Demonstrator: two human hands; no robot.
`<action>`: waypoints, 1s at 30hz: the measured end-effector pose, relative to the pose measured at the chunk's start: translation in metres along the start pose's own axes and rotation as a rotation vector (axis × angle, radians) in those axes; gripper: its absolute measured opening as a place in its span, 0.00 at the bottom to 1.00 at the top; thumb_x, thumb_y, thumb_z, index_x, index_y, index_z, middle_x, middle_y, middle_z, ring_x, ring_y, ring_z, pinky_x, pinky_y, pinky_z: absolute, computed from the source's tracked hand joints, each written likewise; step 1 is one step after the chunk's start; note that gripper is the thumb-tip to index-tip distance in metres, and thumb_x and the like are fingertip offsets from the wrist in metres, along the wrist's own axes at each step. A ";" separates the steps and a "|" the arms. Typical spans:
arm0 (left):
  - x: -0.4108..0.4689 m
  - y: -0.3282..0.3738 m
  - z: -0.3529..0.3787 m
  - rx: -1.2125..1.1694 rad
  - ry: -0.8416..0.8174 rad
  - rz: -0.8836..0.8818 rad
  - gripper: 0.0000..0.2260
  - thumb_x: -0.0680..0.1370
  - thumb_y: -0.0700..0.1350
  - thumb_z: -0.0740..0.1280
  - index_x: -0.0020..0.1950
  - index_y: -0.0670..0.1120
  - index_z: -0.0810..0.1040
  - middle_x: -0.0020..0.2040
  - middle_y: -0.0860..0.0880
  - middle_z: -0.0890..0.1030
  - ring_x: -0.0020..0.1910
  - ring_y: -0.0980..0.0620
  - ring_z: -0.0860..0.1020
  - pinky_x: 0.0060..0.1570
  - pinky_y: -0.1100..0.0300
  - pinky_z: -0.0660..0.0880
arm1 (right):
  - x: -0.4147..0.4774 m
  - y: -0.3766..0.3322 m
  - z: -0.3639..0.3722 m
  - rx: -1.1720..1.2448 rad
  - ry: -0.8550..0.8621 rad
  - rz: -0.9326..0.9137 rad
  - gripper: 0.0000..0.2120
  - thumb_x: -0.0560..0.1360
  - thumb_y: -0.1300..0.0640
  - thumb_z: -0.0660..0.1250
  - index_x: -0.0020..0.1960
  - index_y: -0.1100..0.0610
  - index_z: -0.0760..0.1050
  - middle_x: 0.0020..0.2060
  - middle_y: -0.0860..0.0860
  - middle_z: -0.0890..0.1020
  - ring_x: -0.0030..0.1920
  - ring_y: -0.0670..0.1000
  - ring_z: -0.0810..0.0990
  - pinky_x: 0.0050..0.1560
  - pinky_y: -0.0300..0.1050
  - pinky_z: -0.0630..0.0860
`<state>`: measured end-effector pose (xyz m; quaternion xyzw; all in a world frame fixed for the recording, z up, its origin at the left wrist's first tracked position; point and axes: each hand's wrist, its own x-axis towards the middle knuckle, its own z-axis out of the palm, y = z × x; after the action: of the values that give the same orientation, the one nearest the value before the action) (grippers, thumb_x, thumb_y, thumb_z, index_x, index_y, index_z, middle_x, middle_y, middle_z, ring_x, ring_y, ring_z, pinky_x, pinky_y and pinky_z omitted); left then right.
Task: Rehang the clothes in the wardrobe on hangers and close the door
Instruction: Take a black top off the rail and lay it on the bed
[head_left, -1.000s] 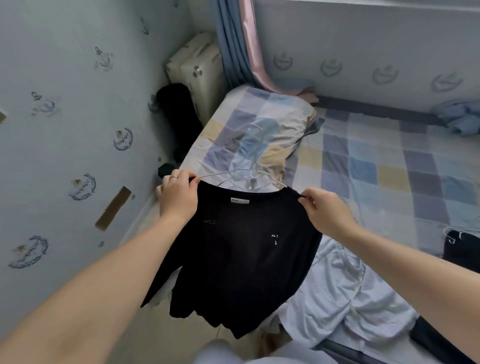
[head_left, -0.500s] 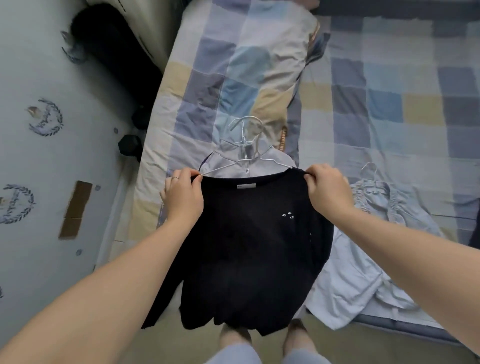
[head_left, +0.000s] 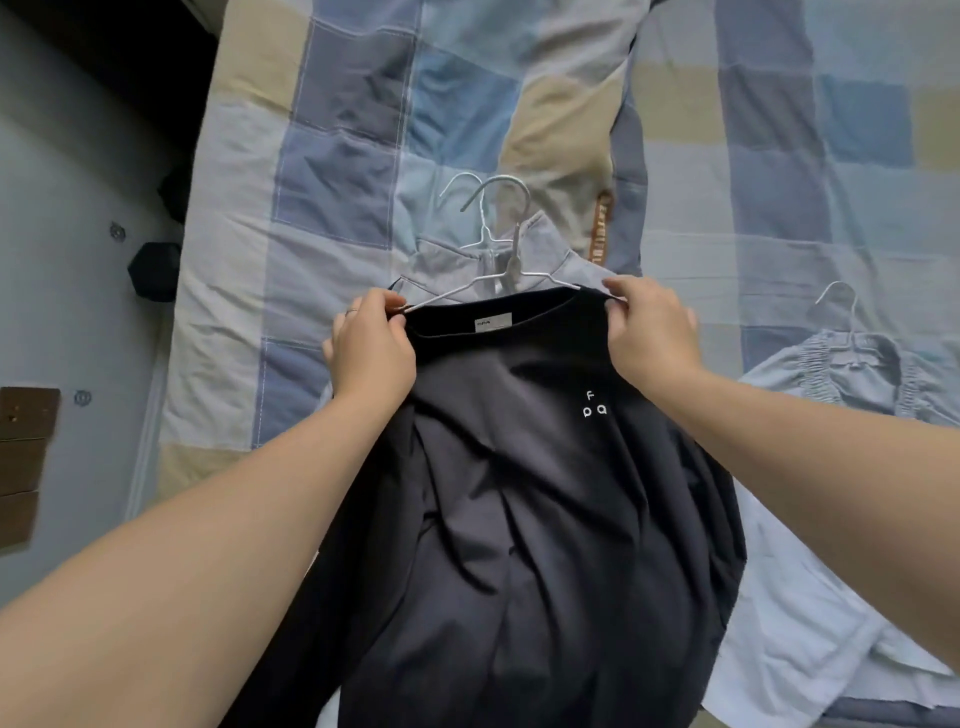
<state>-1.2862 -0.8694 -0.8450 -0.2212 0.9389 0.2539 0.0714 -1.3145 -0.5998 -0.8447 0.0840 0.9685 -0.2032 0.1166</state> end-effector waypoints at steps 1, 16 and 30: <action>0.000 -0.001 0.003 0.000 -0.022 0.004 0.11 0.82 0.43 0.61 0.63 0.50 0.76 0.64 0.50 0.78 0.65 0.45 0.70 0.62 0.50 0.63 | -0.001 -0.001 0.003 0.017 -0.031 0.016 0.18 0.82 0.52 0.58 0.71 0.49 0.71 0.65 0.50 0.76 0.68 0.56 0.69 0.65 0.56 0.62; -0.153 0.035 -0.076 0.234 -0.277 0.323 0.32 0.80 0.65 0.55 0.81 0.58 0.49 0.82 0.50 0.49 0.80 0.48 0.40 0.75 0.41 0.37 | -0.170 -0.026 -0.094 -0.201 -0.276 -0.128 0.33 0.79 0.33 0.44 0.79 0.40 0.38 0.79 0.42 0.39 0.79 0.51 0.37 0.74 0.63 0.38; -0.301 0.071 -0.175 0.213 -0.474 0.580 0.34 0.79 0.67 0.52 0.81 0.59 0.45 0.82 0.52 0.43 0.79 0.50 0.36 0.76 0.40 0.36 | -0.376 -0.017 -0.209 -0.150 -0.098 0.231 0.35 0.77 0.31 0.40 0.79 0.43 0.35 0.79 0.45 0.38 0.79 0.54 0.36 0.74 0.66 0.38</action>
<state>-1.0538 -0.7892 -0.5883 0.1268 0.9410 0.2087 0.2344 -0.9975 -0.5722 -0.5550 0.1762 0.9580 -0.1194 0.1921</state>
